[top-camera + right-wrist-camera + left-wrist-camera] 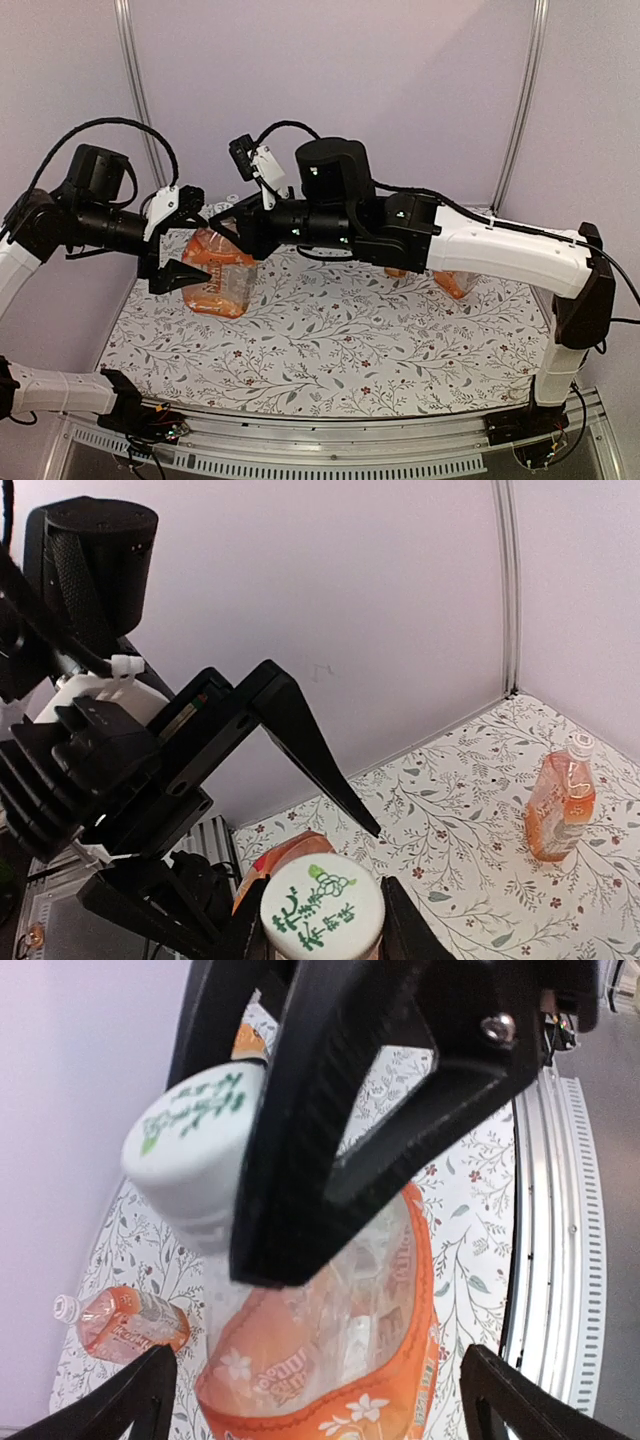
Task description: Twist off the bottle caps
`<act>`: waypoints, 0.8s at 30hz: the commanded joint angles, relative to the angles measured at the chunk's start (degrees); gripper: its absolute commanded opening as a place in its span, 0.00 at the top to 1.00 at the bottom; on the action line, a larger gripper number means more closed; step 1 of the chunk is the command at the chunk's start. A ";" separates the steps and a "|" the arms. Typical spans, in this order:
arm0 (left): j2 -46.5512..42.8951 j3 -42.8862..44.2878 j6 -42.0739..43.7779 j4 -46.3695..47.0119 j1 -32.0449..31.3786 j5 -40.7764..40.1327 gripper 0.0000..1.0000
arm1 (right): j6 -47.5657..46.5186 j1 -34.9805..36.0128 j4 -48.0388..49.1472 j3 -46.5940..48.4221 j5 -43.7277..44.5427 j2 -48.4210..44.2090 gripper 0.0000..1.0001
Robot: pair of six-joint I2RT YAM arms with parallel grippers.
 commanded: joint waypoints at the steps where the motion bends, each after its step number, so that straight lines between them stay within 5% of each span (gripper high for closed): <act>1: -10.75 -8.85 -6.70 14.93 -0.65 3.52 0.00 | 6.32 -0.07 19.40 -8.93 -10.79 -7.28 1.00; 9: -10.62 -10.67 -14.81 17.61 -0.71 8.72 0.11 | 8.88 -0.08 27.99 -15.28 -10.82 -10.52 1.00; 20: -11.60 -11.38 -17.15 20.26 -0.71 10.90 0.59 | 8.64 -0.03 31.34 -18.34 -8.50 -11.62 1.00; 24: -11.47 -11.70 -16.88 20.07 -0.71 8.68 0.66 | 8.49 -0.06 29.10 -19.15 -5.22 -11.91 0.93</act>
